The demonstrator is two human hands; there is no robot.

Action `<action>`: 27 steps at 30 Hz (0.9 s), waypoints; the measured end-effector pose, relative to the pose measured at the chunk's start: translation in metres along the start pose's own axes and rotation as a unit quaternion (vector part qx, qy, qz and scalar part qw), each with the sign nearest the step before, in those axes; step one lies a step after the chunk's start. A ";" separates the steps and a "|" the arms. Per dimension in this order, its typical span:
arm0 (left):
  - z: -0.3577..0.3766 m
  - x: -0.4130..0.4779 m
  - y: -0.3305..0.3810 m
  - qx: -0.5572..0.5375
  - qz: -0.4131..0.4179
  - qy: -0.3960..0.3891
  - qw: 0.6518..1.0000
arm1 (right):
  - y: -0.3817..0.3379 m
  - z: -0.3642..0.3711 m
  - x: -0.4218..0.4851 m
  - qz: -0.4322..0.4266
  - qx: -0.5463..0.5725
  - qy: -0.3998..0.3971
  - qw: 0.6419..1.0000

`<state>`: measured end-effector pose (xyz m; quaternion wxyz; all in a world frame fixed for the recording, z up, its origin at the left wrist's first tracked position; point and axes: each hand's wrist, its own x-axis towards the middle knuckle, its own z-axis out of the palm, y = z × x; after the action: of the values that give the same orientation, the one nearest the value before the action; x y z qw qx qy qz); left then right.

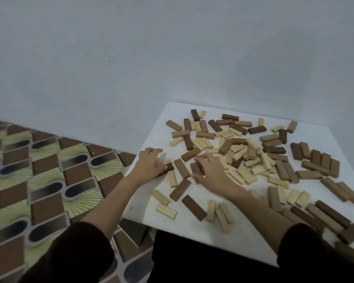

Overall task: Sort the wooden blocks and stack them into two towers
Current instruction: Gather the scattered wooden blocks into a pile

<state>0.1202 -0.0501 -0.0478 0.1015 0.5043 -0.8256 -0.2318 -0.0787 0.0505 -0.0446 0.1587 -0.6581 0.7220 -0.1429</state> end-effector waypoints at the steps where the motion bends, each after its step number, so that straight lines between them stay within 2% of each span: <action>1: 0.002 -0.001 -0.004 0.008 0.001 -0.011 1.000 | -0.002 0.003 0.001 0.008 -0.016 0.007 1.000; 4: 0.004 -0.007 -0.012 0.004 -0.001 -0.019 1.000 | -0.008 0.008 0.004 0.041 -0.033 0.030 0.998; 7: 0.008 -0.010 -0.014 -0.006 0.002 0.011 1.000 | -0.011 0.008 0.005 0.080 -0.009 0.042 0.996; 12: 0.008 -0.014 -0.006 0.008 0.014 0.022 1.000 | -0.020 0.005 0.006 0.123 0.095 0.099 0.983; 16: 0.011 -0.010 -0.002 0.062 0.023 0.005 0.998 | -0.035 0.008 0.013 0.109 0.154 0.106 0.976; 21: 0.014 -0.009 0.001 0.062 0.022 0.042 0.997 | -0.046 0.019 0.021 0.089 0.064 0.061 0.992; 27: 0.017 -0.010 -0.001 0.041 0.021 0.059 0.997 | -0.051 0.028 0.025 0.094 -0.052 0.024 0.994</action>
<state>0.1186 -0.0370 -0.0624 0.1340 0.5039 -0.8372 -0.1650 -0.0235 0.0209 -0.0497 0.1190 -0.5907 0.7911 -0.1052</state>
